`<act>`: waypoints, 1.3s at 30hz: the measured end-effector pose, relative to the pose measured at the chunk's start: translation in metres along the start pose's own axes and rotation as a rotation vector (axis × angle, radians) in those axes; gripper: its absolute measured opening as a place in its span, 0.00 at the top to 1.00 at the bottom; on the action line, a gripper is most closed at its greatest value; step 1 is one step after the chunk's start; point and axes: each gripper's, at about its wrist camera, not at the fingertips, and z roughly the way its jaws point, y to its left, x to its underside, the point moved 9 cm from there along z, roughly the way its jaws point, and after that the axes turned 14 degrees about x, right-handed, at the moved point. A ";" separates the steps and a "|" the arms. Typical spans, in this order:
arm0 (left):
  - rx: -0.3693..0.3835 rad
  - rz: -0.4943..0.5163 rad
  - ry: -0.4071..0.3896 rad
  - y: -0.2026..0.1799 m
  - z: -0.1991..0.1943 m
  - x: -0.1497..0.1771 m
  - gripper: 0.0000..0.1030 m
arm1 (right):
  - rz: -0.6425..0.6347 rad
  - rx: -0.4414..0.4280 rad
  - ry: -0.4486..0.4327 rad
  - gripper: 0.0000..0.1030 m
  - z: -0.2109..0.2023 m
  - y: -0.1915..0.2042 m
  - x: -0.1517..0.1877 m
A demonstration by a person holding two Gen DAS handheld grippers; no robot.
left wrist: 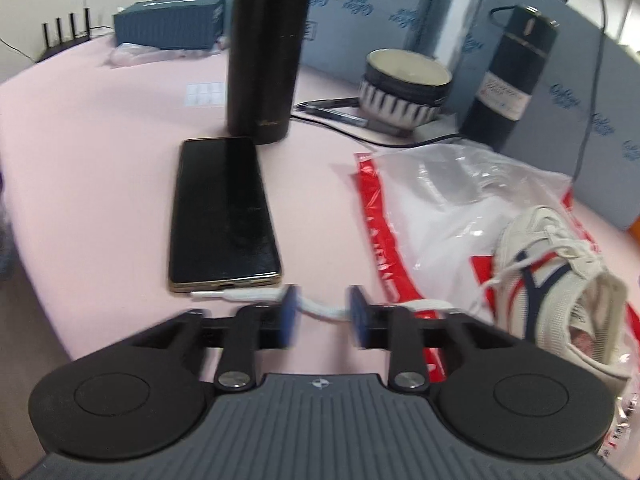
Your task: Lace up shoes with both hands
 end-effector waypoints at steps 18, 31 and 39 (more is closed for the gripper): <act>0.122 0.024 -0.123 -0.014 -0.019 -0.010 0.99 | 0.020 0.023 -0.032 0.14 -0.002 -0.010 -0.004; 0.300 0.445 -0.025 -0.086 0.026 -0.061 0.60 | 0.024 0.036 -0.063 0.14 -0.010 -0.014 -0.009; 0.264 0.355 0.008 -0.070 0.052 -0.058 0.56 | 0.001 0.105 -0.079 0.14 -0.005 -0.025 -0.011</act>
